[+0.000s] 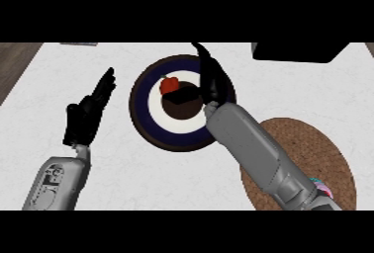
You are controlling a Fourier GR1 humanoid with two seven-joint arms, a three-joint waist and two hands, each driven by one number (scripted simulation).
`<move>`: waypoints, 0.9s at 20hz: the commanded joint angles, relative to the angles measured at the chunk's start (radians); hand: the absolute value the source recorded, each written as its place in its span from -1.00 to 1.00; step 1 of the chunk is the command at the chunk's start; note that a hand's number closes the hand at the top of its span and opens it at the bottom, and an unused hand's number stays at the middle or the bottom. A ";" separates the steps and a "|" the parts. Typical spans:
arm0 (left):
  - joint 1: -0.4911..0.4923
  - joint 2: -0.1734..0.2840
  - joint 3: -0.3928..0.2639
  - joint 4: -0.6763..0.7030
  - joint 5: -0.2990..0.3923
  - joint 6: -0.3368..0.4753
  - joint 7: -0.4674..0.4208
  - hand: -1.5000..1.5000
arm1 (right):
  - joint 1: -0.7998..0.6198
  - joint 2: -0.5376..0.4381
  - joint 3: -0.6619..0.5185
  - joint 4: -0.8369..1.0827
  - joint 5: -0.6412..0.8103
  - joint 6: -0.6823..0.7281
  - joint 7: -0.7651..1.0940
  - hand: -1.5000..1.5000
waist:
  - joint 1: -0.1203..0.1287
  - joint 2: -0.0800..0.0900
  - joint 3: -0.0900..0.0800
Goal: Pick the bell pepper from the placemat and place it in the plate
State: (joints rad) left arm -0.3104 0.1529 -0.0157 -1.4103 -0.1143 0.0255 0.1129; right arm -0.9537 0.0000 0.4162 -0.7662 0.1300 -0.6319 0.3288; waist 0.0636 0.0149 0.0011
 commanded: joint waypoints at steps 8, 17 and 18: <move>0.037 0.031 0.058 0.021 0.009 0.006 -0.010 0.00 | 0.219 -0.063 -0.188 -0.191 -0.141 -0.150 -0.164 -1.00 | -0.077 -0.017 -0.001; 0.039 0.021 0.053 0.007 0.000 -0.004 -0.005 0.00 | 0.521 -0.250 -0.268 -0.506 -0.226 0.070 -0.183 -1.00 | -0.071 -0.016 -0.001; 0.082 0.026 0.064 -0.008 0.014 -0.014 -0.043 0.00 | 0.608 -0.244 -0.274 -0.517 -0.239 0.079 -0.261 -1.00 | -0.070 -0.016 -0.001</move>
State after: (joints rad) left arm -0.2381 0.1731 0.0367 -1.4250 -0.1076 0.0260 0.0919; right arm -0.4749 -0.1961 0.1823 -1.2038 -0.0737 -0.6279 0.1296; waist -0.0089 -0.0025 0.0001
